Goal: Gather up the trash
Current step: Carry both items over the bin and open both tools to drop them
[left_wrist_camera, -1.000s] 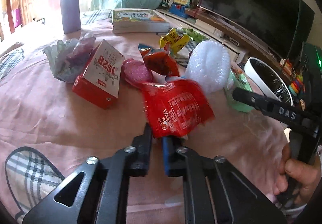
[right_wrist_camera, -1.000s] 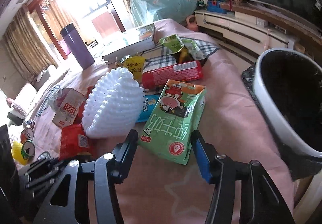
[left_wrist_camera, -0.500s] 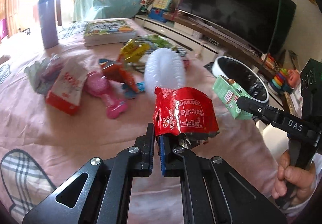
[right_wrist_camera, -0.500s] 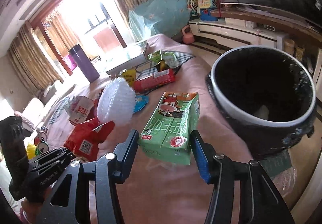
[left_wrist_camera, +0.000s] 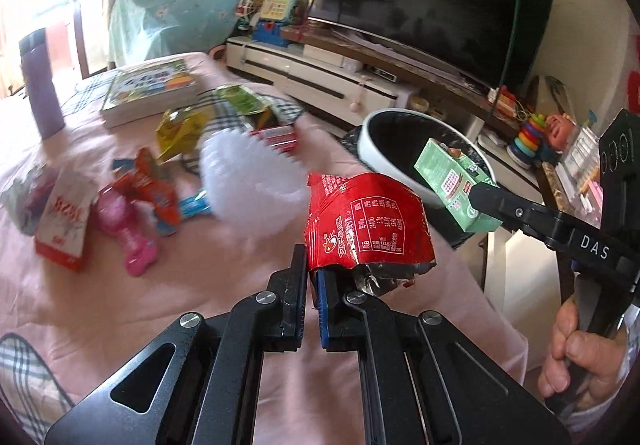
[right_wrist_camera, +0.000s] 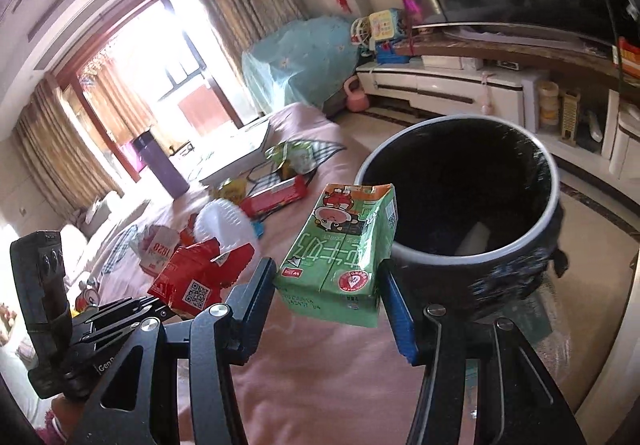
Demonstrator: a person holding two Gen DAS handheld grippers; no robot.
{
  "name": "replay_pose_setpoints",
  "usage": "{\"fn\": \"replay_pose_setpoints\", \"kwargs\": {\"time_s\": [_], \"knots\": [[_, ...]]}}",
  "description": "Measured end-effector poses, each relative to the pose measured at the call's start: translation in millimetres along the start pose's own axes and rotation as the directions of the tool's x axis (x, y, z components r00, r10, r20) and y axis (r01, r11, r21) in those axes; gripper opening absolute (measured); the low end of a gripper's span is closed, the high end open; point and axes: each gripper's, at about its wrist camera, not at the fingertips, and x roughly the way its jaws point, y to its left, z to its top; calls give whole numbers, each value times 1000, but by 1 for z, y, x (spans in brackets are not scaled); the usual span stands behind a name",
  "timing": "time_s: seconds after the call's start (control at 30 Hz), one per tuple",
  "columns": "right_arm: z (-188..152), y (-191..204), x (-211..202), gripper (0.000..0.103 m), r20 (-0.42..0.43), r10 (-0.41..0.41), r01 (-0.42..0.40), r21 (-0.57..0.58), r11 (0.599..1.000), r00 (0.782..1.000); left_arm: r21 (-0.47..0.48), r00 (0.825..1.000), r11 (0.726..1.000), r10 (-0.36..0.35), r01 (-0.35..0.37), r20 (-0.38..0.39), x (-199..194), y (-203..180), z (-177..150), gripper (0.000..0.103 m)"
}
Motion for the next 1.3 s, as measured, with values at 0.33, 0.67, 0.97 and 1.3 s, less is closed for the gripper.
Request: {"fn": "replay_pose_setpoints", "kwargs": {"time_s": [0.33,0.67,0.97,1.3], "knots": [[14,-41,-14,54,39,-46,44,58,997,998,58,1000,998,-30,30,-7,22,-36,23,4],[31,-63,-11,54,45,-74,71,56,996,996,124,999,992,-27,29,-20,51,-67,54,4],[48,-82,-6,54,43,-100,97,53,994,994,151,999,988,-26,32,-46,78,-86,77,4],[60,-101,7,54,21,-109,107,74,991,994,171,996,985,-15,29,-85,104,-98,87,4]]}}
